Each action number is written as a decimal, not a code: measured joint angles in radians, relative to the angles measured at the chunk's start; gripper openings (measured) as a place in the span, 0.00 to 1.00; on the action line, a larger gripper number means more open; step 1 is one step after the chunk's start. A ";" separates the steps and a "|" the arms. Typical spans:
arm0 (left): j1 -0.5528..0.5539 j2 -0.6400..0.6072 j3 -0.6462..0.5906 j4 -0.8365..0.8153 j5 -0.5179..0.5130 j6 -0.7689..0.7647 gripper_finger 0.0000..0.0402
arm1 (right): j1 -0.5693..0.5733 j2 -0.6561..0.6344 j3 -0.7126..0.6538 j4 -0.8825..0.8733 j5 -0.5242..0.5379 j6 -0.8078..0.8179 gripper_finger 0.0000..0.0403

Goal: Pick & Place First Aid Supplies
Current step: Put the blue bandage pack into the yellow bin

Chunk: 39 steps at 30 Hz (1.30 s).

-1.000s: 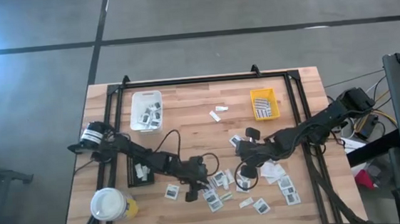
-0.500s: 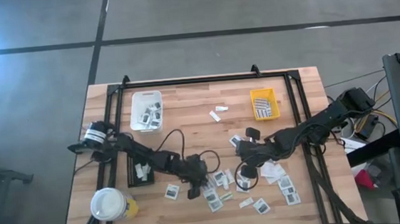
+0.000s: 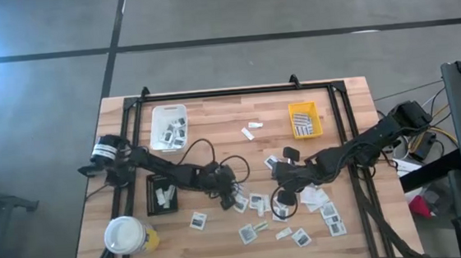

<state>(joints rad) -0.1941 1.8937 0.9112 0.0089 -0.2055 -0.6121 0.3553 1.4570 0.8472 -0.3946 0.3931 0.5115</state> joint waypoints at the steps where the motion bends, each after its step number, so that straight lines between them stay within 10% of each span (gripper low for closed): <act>1: 0.006 0.000 0.001 0.000 -0.026 -0.015 0.27 | 0.000 0.000 -0.002 0.013 0.000 -0.008 0.13; 16: 0.046 0.002 0.008 0.094 -0.190 -0.157 0.27 | 0.000 0.000 -0.037 0.199 0.000 -0.095 0.13; 24: 0.023 0.008 0.005 0.257 -0.002 0.064 0.27 | 0.000 0.007 -0.069 0.288 0.000 -0.179 0.13; 39: -0.005 -0.057 0.018 0.105 -0.121 0.132 0.22 | 0.002 0.189 0.007 0.293 -0.034 -0.432 0.13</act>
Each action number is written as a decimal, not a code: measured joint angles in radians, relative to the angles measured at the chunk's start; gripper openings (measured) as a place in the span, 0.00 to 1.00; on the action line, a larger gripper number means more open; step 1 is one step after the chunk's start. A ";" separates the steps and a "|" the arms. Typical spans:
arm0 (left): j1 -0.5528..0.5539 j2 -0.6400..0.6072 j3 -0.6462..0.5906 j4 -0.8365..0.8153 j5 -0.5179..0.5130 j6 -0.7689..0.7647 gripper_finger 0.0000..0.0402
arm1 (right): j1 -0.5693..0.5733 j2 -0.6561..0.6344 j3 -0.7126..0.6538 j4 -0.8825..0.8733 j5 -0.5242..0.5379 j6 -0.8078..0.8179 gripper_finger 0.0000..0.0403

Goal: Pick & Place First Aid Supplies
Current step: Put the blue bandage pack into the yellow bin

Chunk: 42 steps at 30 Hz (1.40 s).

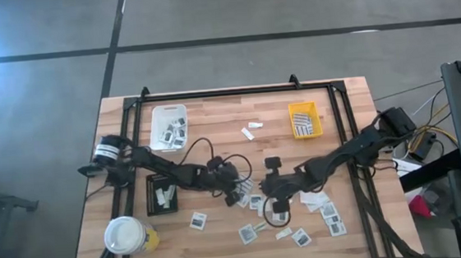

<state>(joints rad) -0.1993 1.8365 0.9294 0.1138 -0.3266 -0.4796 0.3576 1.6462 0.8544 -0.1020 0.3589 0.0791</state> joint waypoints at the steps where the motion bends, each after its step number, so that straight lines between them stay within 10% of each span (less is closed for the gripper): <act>1: 0.000 -0.001 0.000 -0.021 -0.003 -0.005 0.21 | 0.000 0.009 0.011 0.004 0.000 -0.027 0.13; 20: 0.000 0.042 0.000 -0.009 -0.022 -0.040 0.21 | 0.000 0.159 0.115 -0.006 0.008 -0.537 0.13; 42: 0.001 0.048 0.001 -0.054 0.015 -0.157 0.21 | 0.002 0.377 0.301 -0.183 0.192 -0.703 0.13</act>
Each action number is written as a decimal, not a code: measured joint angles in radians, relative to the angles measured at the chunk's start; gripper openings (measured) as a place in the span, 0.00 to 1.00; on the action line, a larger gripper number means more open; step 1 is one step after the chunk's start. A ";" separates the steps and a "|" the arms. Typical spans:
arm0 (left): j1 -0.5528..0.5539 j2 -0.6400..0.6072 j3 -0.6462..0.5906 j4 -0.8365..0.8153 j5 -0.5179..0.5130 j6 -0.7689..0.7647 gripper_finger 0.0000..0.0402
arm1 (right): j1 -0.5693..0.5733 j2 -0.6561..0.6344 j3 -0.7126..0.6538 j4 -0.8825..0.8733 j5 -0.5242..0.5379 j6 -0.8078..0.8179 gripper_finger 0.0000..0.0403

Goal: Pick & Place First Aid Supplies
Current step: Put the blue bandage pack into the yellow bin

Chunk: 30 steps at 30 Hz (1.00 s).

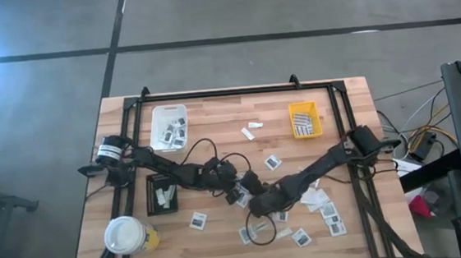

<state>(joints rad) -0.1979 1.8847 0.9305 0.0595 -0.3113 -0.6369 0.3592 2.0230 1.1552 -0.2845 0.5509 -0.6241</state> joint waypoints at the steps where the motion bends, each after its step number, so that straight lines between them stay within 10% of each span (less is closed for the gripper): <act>1: 0.000 0.000 0.000 0.000 0.003 0.000 0.21 | 0.000 0.011 0.011 -0.009 0.003 0.010 0.13; 17: 0.003 0.002 0.001 -0.029 0.035 -0.038 0.21 | 0.001 0.016 0.028 -0.059 -0.033 0.072 0.13; 30: 0.000 0.041 -0.002 -0.061 0.116 -0.353 0.21 | 0.010 0.014 0.023 -0.056 -0.103 0.131 0.13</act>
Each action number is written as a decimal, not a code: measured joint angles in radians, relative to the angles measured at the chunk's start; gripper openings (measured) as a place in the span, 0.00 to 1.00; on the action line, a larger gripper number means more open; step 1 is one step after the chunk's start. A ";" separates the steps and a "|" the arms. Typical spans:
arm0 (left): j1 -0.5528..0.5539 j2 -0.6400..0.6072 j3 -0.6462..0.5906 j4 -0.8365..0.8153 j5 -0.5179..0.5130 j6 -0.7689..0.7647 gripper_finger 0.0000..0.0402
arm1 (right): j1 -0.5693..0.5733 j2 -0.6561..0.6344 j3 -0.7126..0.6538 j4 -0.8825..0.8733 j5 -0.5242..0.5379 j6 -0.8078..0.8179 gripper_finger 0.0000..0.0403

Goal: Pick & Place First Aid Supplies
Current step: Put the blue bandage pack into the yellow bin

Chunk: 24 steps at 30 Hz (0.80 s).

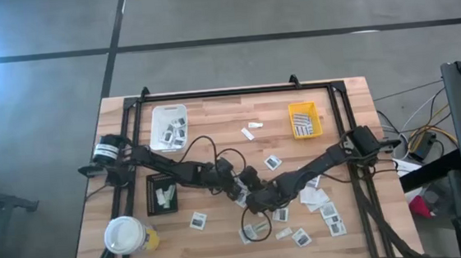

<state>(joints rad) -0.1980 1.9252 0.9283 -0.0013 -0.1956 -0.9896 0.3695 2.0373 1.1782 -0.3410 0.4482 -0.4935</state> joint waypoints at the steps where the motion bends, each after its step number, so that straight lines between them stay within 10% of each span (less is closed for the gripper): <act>1: -0.001 0.012 0.000 0.000 0.007 -0.007 0.21 | -0.001 0.000 -0.001 0.003 -0.001 0.004 0.13; 24: -0.004 0.066 0.001 0.069 0.064 0.011 0.21 | -0.018 0.000 -0.004 0.014 -0.053 0.023 0.04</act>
<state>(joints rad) -0.2020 1.9915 0.9291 0.0681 -0.1315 -0.9789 0.3512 2.0373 1.1746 -0.3266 0.3956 -0.4705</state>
